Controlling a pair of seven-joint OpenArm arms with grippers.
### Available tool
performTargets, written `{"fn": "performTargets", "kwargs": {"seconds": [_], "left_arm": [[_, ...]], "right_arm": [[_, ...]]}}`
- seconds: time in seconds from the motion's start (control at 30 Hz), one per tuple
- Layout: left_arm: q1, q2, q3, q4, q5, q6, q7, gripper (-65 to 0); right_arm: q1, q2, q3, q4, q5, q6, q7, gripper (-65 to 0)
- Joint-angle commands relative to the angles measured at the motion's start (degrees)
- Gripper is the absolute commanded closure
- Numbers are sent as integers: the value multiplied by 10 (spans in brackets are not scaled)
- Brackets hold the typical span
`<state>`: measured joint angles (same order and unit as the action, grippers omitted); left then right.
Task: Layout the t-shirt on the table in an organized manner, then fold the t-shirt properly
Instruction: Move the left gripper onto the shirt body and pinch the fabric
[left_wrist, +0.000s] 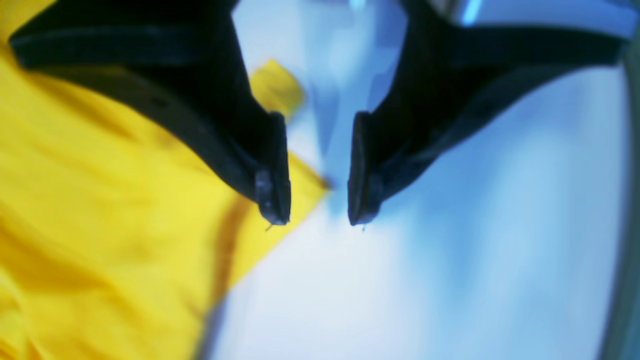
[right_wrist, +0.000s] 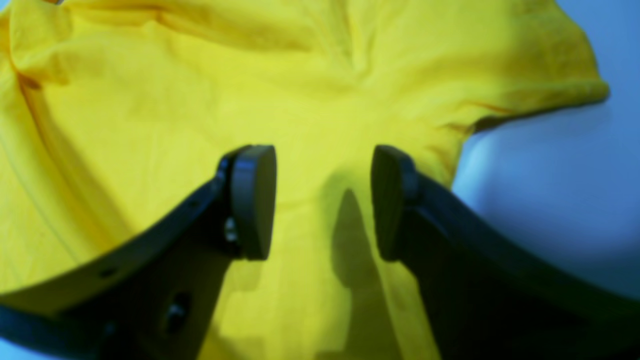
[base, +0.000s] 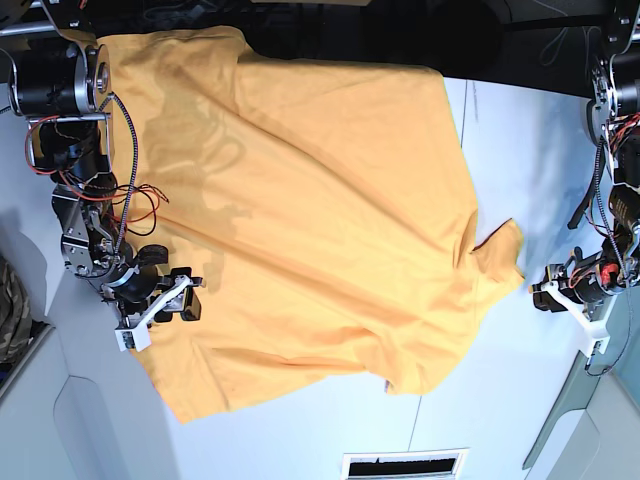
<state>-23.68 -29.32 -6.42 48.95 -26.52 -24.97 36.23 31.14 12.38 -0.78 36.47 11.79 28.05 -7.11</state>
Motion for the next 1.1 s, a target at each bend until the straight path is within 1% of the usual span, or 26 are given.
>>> {"fn": "performTargets", "kwargs": {"seconds": [0.0, 0.03, 0.07, 0.1, 0.13, 0.2, 0.27, 0.3, 0.43, 0.6, 0.77, 0.9, 0.97, 1.07], "left_arm": [[-16, -7, -2, 9, 9, 9, -17, -208], [-16, -3, -2, 9, 22, 14, -20, -167], [-16, 0, -2, 9, 27, 14, -22, -111], [-16, 3, -2, 9, 28, 13, -22, -47], [-16, 7, -2, 9, 28, 6, -24, 0], [-16, 13, -2, 9, 28, -13, -33, 0], [-16, 19, -2, 9, 28, -20, -32, 0], [-15, 22, -2, 9, 28, -29, -32, 0], [-12, 37, -2, 9, 30, -29, -34, 0], [-3, 57, -2, 7, 57, -29, -41, 0], [13, 68, -2, 7, 80, -27, -44, 0], [30, 69, -2, 3, 109, -27, -50, 0], [30, 64, -2, -9, 120, -20, -52, 0], [26, 54, -2, -32, 150, 28, -67, 0]], "right_arm": [[15, 5, 1, 9, 6, 3, 10, -306], [15, 5, 1, 9, 6, 3, 10, -306], [14, 5, 1, 9, 6, 3, 10, -306], [14, 5, 1, 9, 6, 3, 10, -306], [14, 4, 1, 9, 6, 3, 10, -306], [14, 5, 1, 9, 6, 3, 10, -306], [14, 5, 1, 9, 6, 3, 9, -306], [14, 5, 1, 9, 6, 3, 8, -306], [10, 5, 1, 9, 6, 3, 6, -306], [-2, 5, 1, 9, 6, 4, 7, -306], [-7, 5, 1, 9, 6, 4, 7, -306], [-8, 7, 1, 9, 6, 4, 6, -306], [-12, 10, 1, 9, 6, 4, 7, -306], [-22, 15, 1, 9, 6, 3, 6, -306]]}}
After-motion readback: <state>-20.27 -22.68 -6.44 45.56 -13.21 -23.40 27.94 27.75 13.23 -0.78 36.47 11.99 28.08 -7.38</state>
